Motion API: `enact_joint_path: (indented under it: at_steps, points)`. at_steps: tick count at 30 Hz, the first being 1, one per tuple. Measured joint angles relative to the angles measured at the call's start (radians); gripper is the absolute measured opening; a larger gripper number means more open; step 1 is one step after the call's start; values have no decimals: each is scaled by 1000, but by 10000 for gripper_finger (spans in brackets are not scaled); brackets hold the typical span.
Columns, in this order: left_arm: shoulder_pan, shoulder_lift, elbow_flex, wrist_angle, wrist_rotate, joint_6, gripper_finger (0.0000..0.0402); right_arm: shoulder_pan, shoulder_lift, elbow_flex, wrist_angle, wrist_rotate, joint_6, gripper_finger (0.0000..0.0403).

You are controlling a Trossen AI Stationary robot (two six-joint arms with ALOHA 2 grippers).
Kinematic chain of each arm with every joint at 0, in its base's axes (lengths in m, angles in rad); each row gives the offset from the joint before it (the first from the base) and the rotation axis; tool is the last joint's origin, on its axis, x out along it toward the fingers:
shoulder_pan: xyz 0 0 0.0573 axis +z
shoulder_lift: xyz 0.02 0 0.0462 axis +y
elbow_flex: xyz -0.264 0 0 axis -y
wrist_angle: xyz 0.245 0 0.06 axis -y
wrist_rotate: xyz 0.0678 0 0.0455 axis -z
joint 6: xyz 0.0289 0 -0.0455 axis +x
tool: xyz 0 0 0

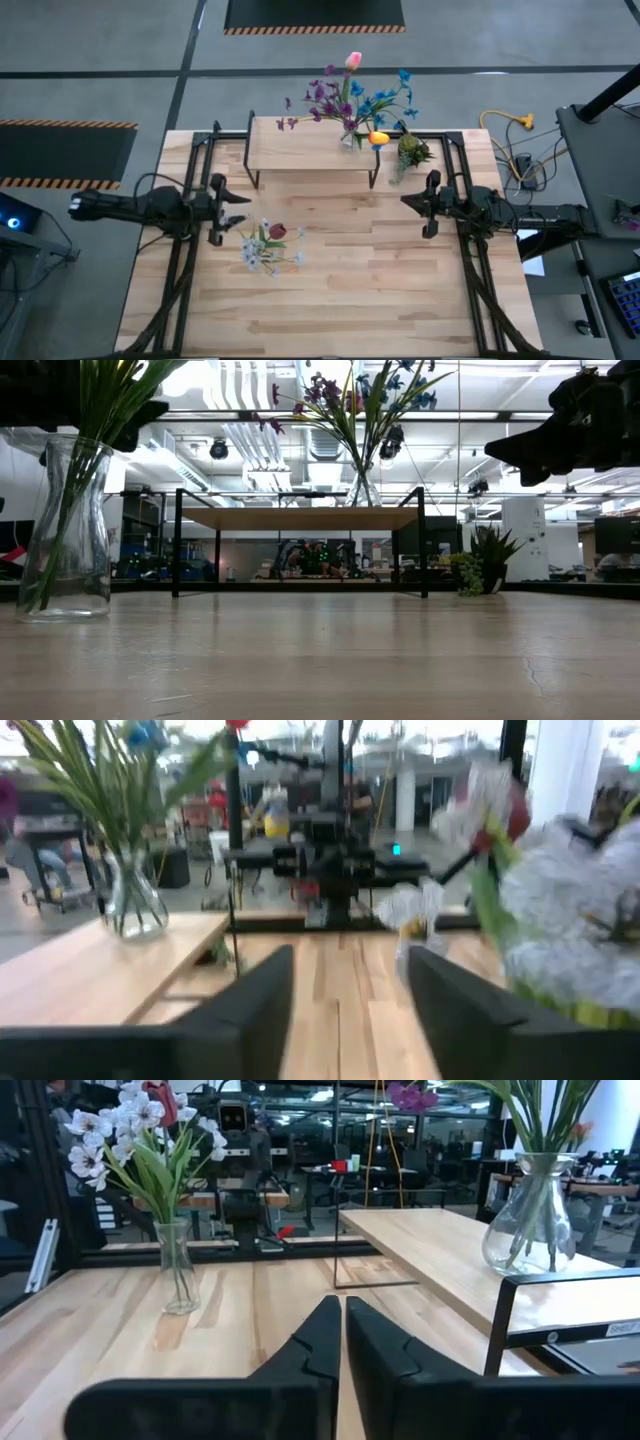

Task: Pick and place flowers into a vace then onto a shelf
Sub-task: Put the transparent vase with flowers on the shelf

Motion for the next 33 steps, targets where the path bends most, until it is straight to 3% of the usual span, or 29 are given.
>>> enact_joint_path:
  at_steps: [4, 8, 14, 22, 30, 33]
  points:
    - [0, 60, 15, -21, 4, -30, 239, 0, 0, 0, -1, 0, 7, 9]
    - [0, 80, 16, -36, 6, -65, 270, 0, 0, 0, -4, 0, 10, 9]
    - [0, 56, 25, -130, 3, -102, 276, 0, 0, 0, -6, -1, 11, 9]
    - [0, 82, 218, -594, -2, -425, 276, 0, 1, 0, -7, -2, 11, 9]
    - [-3, 239, 266, -670, 211, -455, 276, 0, 0, 0, -7, -5, 11, 9]
    - [-10, 290, 289, -734, 220, -456, 276, 0, 1, 1, -7, -5, 11, 9]
